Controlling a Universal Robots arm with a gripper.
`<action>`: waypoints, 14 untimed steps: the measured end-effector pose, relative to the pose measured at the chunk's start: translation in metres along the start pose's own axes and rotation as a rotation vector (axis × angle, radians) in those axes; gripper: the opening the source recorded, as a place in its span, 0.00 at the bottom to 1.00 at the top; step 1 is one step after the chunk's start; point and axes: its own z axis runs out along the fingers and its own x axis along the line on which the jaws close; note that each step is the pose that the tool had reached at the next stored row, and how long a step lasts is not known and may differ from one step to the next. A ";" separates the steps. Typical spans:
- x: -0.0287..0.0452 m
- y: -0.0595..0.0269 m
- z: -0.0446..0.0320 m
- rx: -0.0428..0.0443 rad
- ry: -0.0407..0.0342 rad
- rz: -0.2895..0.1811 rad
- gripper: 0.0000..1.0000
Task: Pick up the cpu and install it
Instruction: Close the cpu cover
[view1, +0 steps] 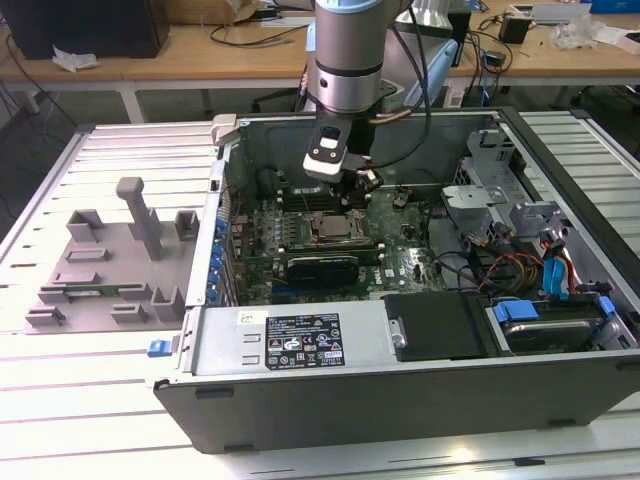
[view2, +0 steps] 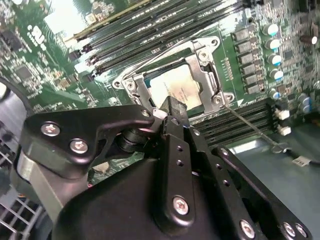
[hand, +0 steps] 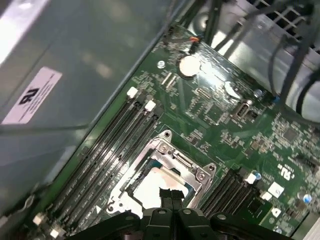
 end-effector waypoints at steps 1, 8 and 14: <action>0.0000 0.0000 0.0000 0.0000 0.0001 -0.018 0.11; 0.0000 0.0000 0.0000 -0.0006 0.0013 -0.236 0.11; 0.0000 0.0000 0.0000 -0.0009 0.0019 -0.365 0.11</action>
